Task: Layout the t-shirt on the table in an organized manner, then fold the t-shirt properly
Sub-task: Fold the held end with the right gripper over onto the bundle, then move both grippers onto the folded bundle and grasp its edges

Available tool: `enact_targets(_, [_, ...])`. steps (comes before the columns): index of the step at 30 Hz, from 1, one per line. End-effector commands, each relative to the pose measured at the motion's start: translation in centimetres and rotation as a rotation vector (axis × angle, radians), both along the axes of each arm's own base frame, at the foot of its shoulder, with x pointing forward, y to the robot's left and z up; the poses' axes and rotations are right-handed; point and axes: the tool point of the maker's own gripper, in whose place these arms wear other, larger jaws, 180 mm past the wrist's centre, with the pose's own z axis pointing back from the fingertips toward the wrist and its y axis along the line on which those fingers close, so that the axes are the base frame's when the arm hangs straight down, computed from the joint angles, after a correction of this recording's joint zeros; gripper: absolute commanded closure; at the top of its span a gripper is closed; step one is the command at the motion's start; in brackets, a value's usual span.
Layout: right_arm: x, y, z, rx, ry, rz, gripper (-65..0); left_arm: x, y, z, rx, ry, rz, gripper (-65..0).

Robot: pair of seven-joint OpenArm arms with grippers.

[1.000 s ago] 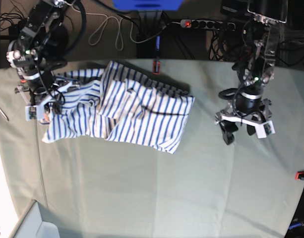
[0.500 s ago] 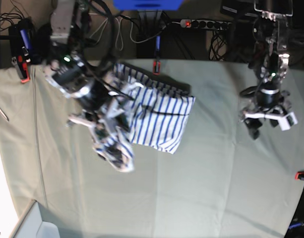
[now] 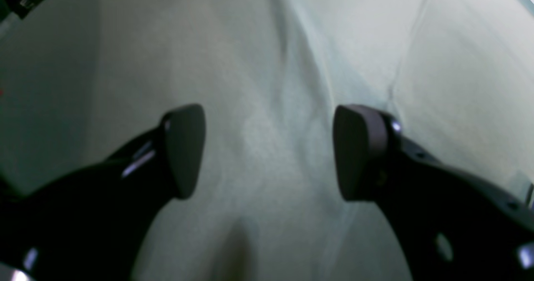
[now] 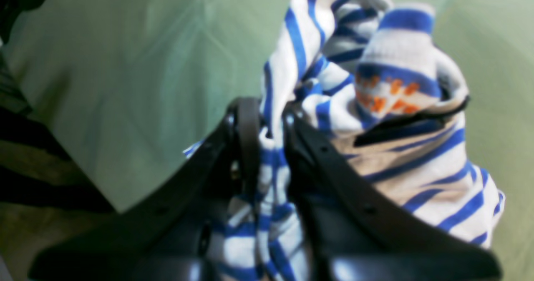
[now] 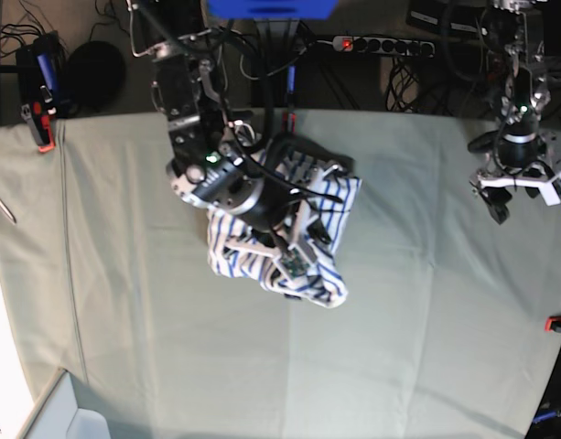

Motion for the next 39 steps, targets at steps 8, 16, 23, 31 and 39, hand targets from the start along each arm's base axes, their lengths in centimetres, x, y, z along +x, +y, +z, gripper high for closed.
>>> enact_targets(8, [1.5, 1.4, 0.7, 0.031, -0.017, 0.025, -24.1, 0.4, 0.8, 1.4, 0.031, -0.040, 0.004, -46.3])
enact_targets(16, [-0.4, 2.0, 7.5, 0.086, -0.211, 0.108, -44.8, 0.7, 0.6, 1.6, 0.029, -0.048, 0.000, -46.3])
enact_targets(23, [1.5, -4.9, 5.8, 0.001, -0.194, -0.040, -27.9, 0.8, 0.7, 1.7, 0.030, -0.050, 0.001, -46.3])
enact_targets(31, [-0.4, -4.3, -1.0, -0.011, 0.002, -0.021, 0.0, 1.4, 0.7, 2.2, 0.030, -0.067, 0.003, -46.3])
enact_targets(39, [-4.8, 2.1, -6.2, -0.017, 0.154, 0.186, 0.0, 2.6, -0.7, 5.5, 0.033, -0.158, -0.031, -46.5])
